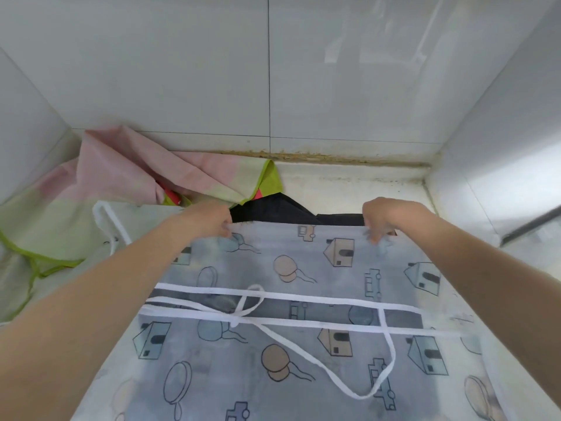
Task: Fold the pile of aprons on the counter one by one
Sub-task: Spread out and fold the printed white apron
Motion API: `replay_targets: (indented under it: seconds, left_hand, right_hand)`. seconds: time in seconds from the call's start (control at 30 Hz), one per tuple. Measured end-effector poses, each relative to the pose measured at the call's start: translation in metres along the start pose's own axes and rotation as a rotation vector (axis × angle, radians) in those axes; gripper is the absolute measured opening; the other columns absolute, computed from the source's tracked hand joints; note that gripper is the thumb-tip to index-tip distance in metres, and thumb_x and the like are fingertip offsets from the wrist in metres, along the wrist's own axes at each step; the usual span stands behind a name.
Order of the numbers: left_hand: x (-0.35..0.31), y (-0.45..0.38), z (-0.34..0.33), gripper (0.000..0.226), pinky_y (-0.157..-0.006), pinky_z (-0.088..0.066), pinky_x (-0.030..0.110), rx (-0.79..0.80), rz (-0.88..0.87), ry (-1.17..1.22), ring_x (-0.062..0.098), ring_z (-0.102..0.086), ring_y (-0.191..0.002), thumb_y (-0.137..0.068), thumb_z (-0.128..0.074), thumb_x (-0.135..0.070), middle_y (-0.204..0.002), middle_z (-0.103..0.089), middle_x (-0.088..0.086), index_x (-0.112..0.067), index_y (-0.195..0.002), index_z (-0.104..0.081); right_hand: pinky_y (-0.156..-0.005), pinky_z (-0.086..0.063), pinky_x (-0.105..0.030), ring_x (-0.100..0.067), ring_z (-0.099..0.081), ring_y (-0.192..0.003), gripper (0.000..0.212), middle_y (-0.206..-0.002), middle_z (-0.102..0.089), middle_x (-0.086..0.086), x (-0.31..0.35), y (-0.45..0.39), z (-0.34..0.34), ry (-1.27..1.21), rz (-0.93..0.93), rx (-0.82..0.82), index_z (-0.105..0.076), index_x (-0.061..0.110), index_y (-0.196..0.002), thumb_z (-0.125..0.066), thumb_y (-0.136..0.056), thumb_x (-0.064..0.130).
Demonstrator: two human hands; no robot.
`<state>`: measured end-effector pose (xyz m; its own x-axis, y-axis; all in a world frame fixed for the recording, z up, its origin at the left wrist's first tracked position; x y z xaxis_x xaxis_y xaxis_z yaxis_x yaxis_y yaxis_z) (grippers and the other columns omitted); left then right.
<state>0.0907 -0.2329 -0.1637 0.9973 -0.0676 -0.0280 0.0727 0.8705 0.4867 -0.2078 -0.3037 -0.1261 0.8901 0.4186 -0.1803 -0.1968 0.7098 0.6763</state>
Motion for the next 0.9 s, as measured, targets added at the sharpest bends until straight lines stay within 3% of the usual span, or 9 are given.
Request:
replay_targets:
  seconds: [0.13,0.33,0.47,0.57,0.63,0.73,0.8,0.87,0.9]
  left_hand:
    - [-0.004,0.002,-0.004,0.042,-0.050,-0.024,0.024,-0.032,0.034,-0.012,0.012,-0.035,-0.055,-0.092,-0.054,-0.023,-0.058,-0.034,-0.003,-0.019,-0.054,-0.036]
    - [0.004,0.020,-0.003,0.027,-0.054,-0.031,0.025,-0.117,0.095,-0.060,0.020,-0.046,-0.072,-0.096,-0.046,-0.020,-0.064,-0.039,-0.004,-0.017,-0.069,-0.046]
    - [0.068,0.050,-0.013,0.019,-0.079,-0.036,0.030,-0.134,0.428,-0.211,0.024,-0.052,-0.083,-0.096,-0.042,-0.010,-0.077,-0.054,-0.001,-0.011,-0.085,-0.058]
    - [0.099,0.071,-0.020,0.024,-0.106,-0.028,0.036,-0.169,0.577,-0.271,0.025,-0.051,-0.110,-0.094,-0.040,-0.010,-0.113,-0.060,0.003,-0.015,-0.111,-0.057]
    - [0.088,0.076,-0.024,0.042,-0.108,-0.019,0.038,-0.286,0.502,-0.363,0.026,-0.043,-0.122,-0.088,-0.048,-0.007,-0.130,-0.049,0.003,-0.020,-0.127,-0.045]
    - [0.032,0.082,-0.034,0.059,-0.097,-0.029,0.045,-0.611,0.033,-0.247,0.032,-0.050,-0.113,-0.071,-0.066,-0.001,-0.126,-0.051,0.010,-0.014,-0.125,-0.047]
    - [-0.004,0.086,-0.060,0.052,-0.095,-0.036,0.038,-0.363,-0.224,-0.057,0.029,-0.047,-0.114,-0.079,-0.062,-0.009,-0.125,-0.051,0.009,-0.012,-0.129,-0.048]
    - [-0.022,0.091,-0.087,0.051,-0.096,-0.035,0.030,0.006,-0.216,-0.011,0.023,-0.038,-0.120,-0.089,-0.055,-0.019,-0.131,-0.043,0.004,-0.016,-0.137,-0.040]
    - [-0.025,0.091,-0.096,0.051,-0.096,-0.035,0.030,0.045,-0.209,0.002,0.022,-0.036,-0.121,-0.090,-0.055,-0.022,-0.133,-0.040,0.003,-0.017,-0.138,-0.039]
  right_hand:
    - [-0.066,-0.039,-0.026,-0.014,-0.045,-0.061,0.009,-0.073,-0.047,0.000,0.005,0.007,-0.002,0.155,-0.105,-0.145,-0.053,0.009,-0.088,-0.054,-0.086,0.000]
    - [-0.092,-0.037,-0.034,-0.027,-0.053,-0.108,0.032,-0.116,-0.057,-0.009,0.093,-0.021,-0.010,-0.219,0.232,-0.312,-0.060,0.013,-0.113,-0.046,-0.087,0.001]
    - [-0.090,-0.034,-0.034,-0.027,-0.053,-0.109,0.031,-0.105,-0.055,-0.008,0.090,-0.025,-0.014,-0.147,0.115,-0.365,-0.057,0.012,-0.109,-0.043,-0.087,-0.004]
    - [-0.089,-0.035,-0.035,-0.029,-0.052,-0.112,0.034,-0.110,-0.057,-0.010,0.092,-0.022,-0.018,-0.140,0.068,-0.372,-0.054,0.012,-0.112,-0.042,-0.085,-0.007]
    - [-0.092,-0.033,-0.037,-0.030,-0.045,-0.116,0.043,-0.120,-0.055,-0.012,0.107,-0.018,-0.018,-0.057,0.105,-0.513,-0.046,0.009,-0.126,-0.043,-0.086,-0.006]
    - [-0.090,-0.033,-0.037,-0.030,-0.040,-0.116,0.037,-0.126,-0.047,-0.012,0.143,0.001,-0.019,-0.112,0.361,-0.737,-0.046,0.008,-0.128,-0.048,-0.091,0.010]
    - [-0.091,-0.039,-0.037,-0.027,-0.046,-0.112,0.037,-0.121,-0.052,-0.009,0.169,0.017,-0.035,-0.249,0.578,-0.454,-0.053,0.009,-0.119,-0.057,-0.091,0.033]
    - [-0.090,-0.040,-0.037,-0.026,-0.049,-0.109,0.050,-0.115,-0.056,-0.007,0.188,0.026,-0.065,-0.202,0.645,-0.142,-0.056,0.010,-0.114,-0.063,-0.084,0.048]
    - [-0.091,-0.037,-0.037,-0.025,-0.045,-0.110,0.052,-0.115,-0.055,-0.006,0.193,0.030,-0.079,-0.103,0.644,-0.130,-0.054,0.010,-0.115,-0.063,-0.083,0.049]
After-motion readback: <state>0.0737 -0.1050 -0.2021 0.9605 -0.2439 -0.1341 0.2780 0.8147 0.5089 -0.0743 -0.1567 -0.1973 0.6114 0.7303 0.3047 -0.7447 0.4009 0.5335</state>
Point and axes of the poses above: each hand's wrist, its own y-axis away from the middle knuckle, its own z-axis out of the back of the hand, x = y × z, the point moved 2 cm from there along -y, towards the middle knuckle
